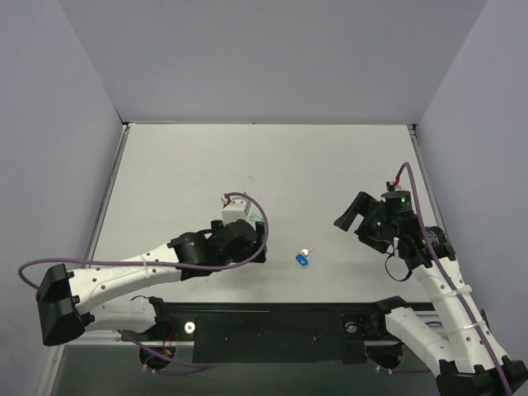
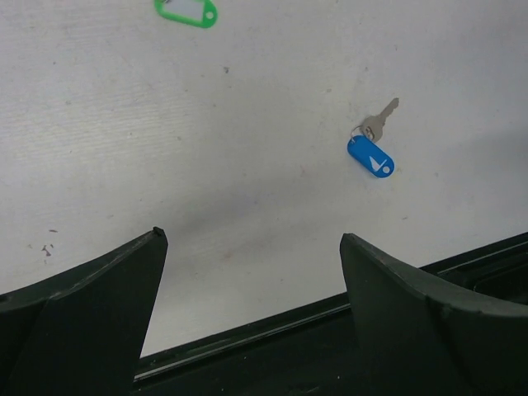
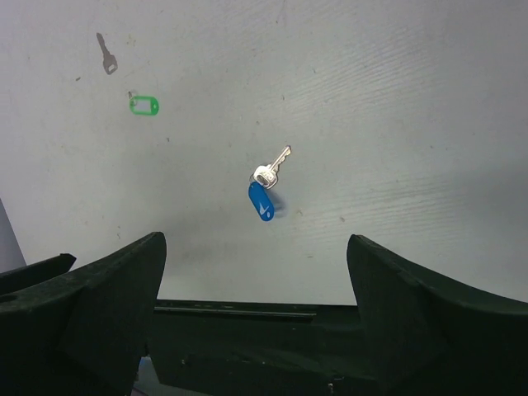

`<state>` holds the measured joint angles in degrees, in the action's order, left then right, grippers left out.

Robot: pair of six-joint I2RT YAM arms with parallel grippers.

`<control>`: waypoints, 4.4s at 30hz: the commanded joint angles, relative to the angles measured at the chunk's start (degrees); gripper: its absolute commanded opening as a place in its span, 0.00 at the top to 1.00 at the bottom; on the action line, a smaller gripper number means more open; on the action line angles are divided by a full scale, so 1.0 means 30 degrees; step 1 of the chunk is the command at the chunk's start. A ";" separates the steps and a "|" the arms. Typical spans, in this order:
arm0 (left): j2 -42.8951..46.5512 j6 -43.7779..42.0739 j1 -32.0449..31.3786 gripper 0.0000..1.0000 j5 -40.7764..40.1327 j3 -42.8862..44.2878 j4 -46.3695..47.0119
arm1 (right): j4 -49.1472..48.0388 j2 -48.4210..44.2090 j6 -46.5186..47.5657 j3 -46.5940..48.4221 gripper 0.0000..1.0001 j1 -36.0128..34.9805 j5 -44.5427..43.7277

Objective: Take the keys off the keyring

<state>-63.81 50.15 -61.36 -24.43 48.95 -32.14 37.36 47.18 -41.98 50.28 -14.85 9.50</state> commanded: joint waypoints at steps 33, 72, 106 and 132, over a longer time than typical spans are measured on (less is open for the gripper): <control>-1.3790 -0.3092 -0.7464 0.03 -0.6473 0.9693 0.0111 | 0.4069 -0.2220 0.0105 0.1433 0.04 -0.0967 -0.3107; -1.8807 -0.5760 -0.5356 0.53 -0.4983 1.1457 0.1661 | 0.4420 -0.1546 0.0545 0.1872 0.05 -0.0967 -0.2024; -1.4533 -0.7195 -0.4917 1.00 -0.4574 0.9203 0.2334 | 0.4538 -0.0844 0.1423 0.2692 0.05 -0.0967 -0.1029; -0.3140 -0.9391 -0.4975 1.00 0.6289 0.8996 -0.0830 | -0.7727 -0.0872 -0.4458 0.2400 0.01 -0.0997 1.1013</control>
<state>-80.73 26.41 -74.48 -15.18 71.83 -39.59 26.87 43.33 -47.46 58.74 -18.02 39.27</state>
